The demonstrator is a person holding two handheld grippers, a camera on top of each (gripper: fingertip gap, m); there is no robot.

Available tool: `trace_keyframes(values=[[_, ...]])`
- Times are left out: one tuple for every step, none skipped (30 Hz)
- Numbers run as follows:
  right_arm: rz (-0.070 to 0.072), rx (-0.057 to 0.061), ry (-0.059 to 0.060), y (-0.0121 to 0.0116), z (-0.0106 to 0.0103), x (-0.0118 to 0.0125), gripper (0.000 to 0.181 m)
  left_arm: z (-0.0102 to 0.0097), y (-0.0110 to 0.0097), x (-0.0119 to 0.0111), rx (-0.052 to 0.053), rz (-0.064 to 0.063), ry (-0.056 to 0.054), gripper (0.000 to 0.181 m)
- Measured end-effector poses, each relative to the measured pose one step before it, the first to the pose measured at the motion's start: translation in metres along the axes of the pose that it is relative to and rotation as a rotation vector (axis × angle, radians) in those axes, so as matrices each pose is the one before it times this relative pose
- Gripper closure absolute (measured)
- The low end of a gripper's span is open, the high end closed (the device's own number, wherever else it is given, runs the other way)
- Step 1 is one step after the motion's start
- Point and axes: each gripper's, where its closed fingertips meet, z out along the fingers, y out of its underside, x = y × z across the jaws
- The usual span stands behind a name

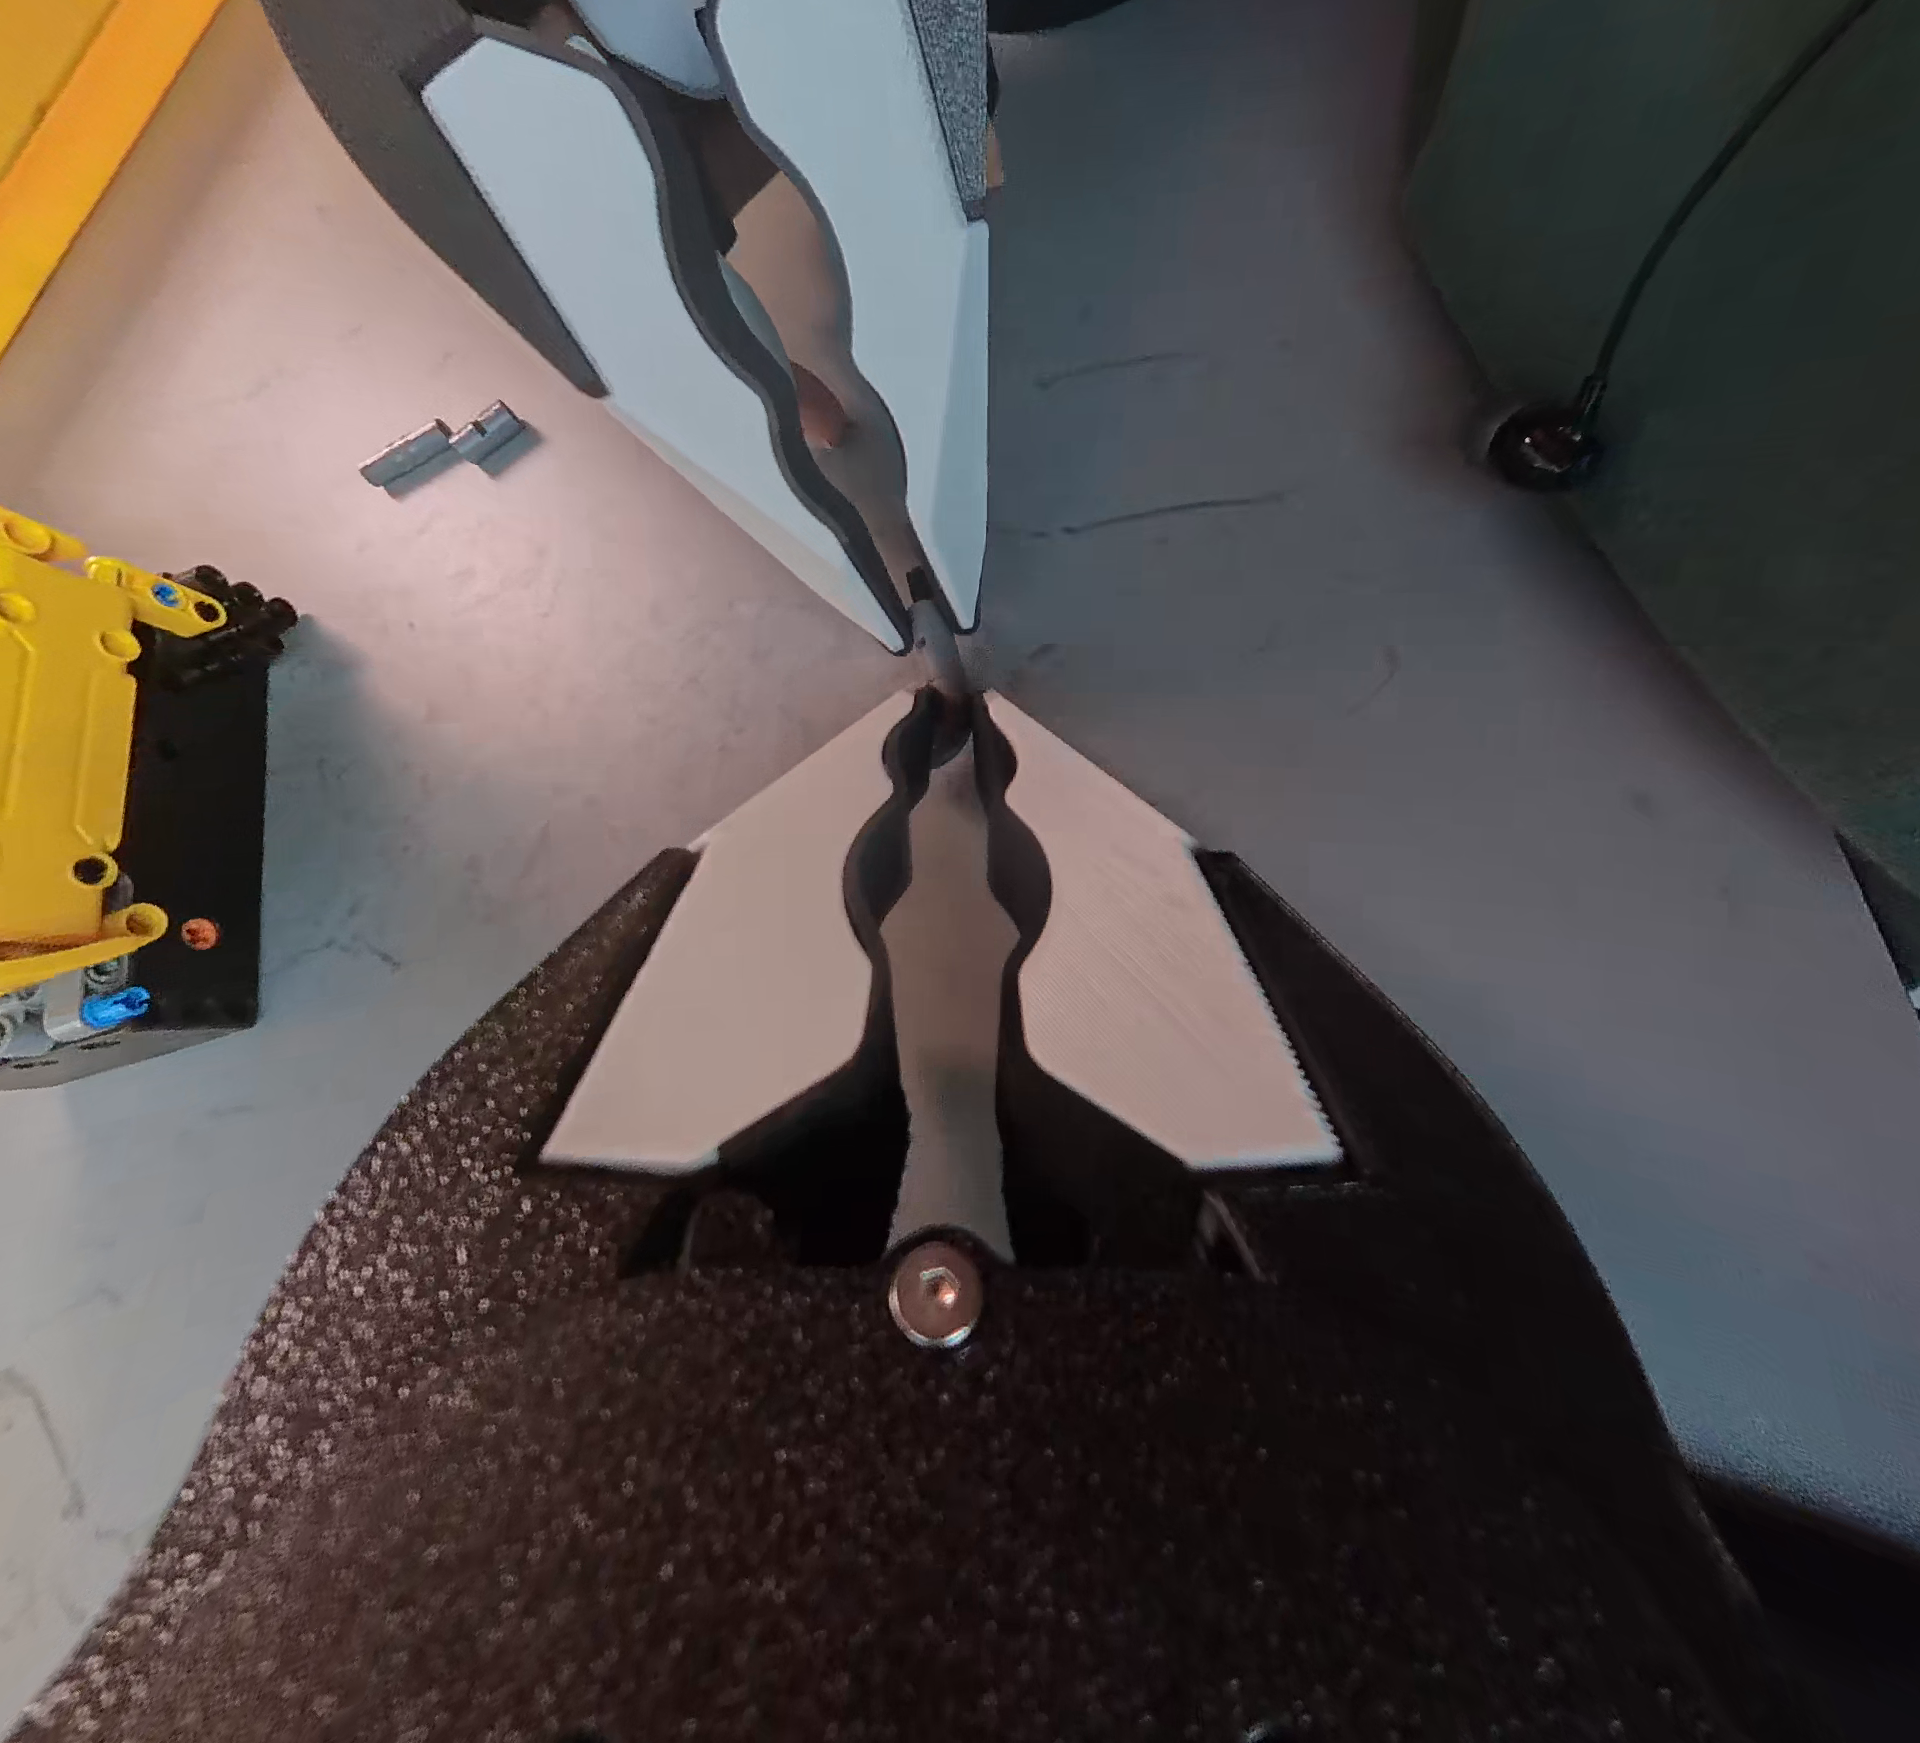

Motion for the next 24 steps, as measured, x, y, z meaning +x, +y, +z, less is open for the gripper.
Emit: trace_keyframes(values=[[-0.0076,-0.0058,0.0049,0.00019,0.00042,-0.00002,0.174,0.00061,0.00024,0.00018,-0.0035,-0.0036,-0.0013,0.175],[0.0005,0.0018,0.0025,-0.00066,0.00012,0.00002,0.174,-0.00018,-0.00065,0.00011,0.0052,-0.0071,0.0007,0.175],[0.0069,0.0048,-0.0002,-0.0007,0.00019,-0.00003,0.174,-0.00036,-0.00039,0.00012,0.0042,-0.0065,0.0018,0.175],[0.0047,0.0025,0.0002,-0.00046,0.00025,-0.00002,0.174,-0.00018,-0.00004,0.00004,0.0002,-0.0032,0.0013,0.175],[-0.002,-0.0018,0.0019,0.00006,0.00009,-0.00002,0.174,0.00028,0.00022,0.00008,-0.0016,-0.0018,0.0014,0.175],[-0.0047,-0.0011,0.0027,-0.00035,0.00034,-0.00021,0.174,0.00051,0.00018,0.00052,-0.0023,-0.0023,0.0036,0.175],[-0.004,0.0039,0.0036,-0.00116,0.00067,-0.0005,0.173,0.00045,0.00032,0.00066,-0.0031,-0.0021,0.0057,0.175],[-0.0042,0.004,0.0003,-0.00134,0.0007,-0.00095,0.171,0.00031,0.0007,0.00033,-0.0044,-0.0012,0.0044,0.175],[-0.0063,-0.0037,-0.0008,-0.00019,0.00036,-0.001,0.166,0.00018,0.00136,0.00023,-0.0067,-0.0006,0.0028,0.175],[-0.009,-0.004,0.0074,0.00032,-0.00041,0.0006,0.164,-0.00003,0.00137,-0.00007,-0.0058,-0.0008,0.0012,0.175],[-0.009,-0.0013,0.0076,0.00021,-0.00148,0.00094,0.162,-0.00057,0.00084,-0.00007,-0.0012,-0.0019,0.0012,0.175],[-0.0042,0.0045,0.0046,-0.00038,-0.00282,0.00105,0.161,-0.00055,0.0007,0.00002,-0.0006,-0.0031,0.0029,0.175],[-0.0008,0.0093,0.0078,-0.001,-0.00409,0.00209,0.16,-0.00058,0.00081,-0.00012,-0.0008,-0.0041,0.0034,0.175],[-0.0009,0.0112,0.0098,-0.00127,-0.00554,0.00267,0.159,-0.00056,0.00059,-0.0001,-0.0003,-0.0041,0.0033,0.175],[-0.0017,0.0101,0.0124,-0.00053,-0.00667,0.0032,0.158,-0.0007,0.00083,-0.00029,-0.0002,-0.0016,0.0026,0.175],[0.0003,0.005,0.0133,0.00076,-0.00738,0.00356,0.158,-0.00082,0.00097,-0.00052,-0.0013,0.0005,0.0004,0.174],[0.0002,-0.0077,0.0007,0.00359,-0.00737,0.00174,0.157,-0.00092,0.00125,-0.00102,-0.0035,0.0007,-0.0024,0.174],[-0.0048,-0.0215,0.0008,0.00691,-0.00701,0.0018,0.156,-0.00086,0.00149,-0.00133,-0.0029,-0.0004,-0.0037,0.174],[-0.0083,-0.024,0.0167,0.00832,-0.00654,0.0038,0.156,-0.00081,0.00116,-0.00111,-0.0004,-0.003,-0.002,0.173],[-0.0032,-0.0213,0.0144,0.0086,-0.00585,0.00341,0.156,-0.00076,0.00093,-0.00084,0.0005,-0.0047,-0.0001,0.172],[0.0072,-0.0177,0.0049,0.008,-0.00509,0.00187,0.157,-0.00079,0.00074,-0.00101,-0.0003,-0.0037,-0.0008,0.17],[0.0104,-0.0116,0.0132,0.00653,-0.00449,0.00301,0.156,-0.0007,0.00077,-0.00094,-0.0009,-0.0021,-0.0019,0.168],[0.0102,-0.0076,0.0239,0.0054,-0.00362,0.00493,0.157,-0.00074,0.00086,-0.00092,-0.0016,-0.002,-0.0016,0.168],[0.0126,-0.009,0.0194,0.00507,-0.00277,0.00453,0.157,-0.00068,0.00071,-0.00096,-0.0019,-0.0033,-0.0017,0.167]])
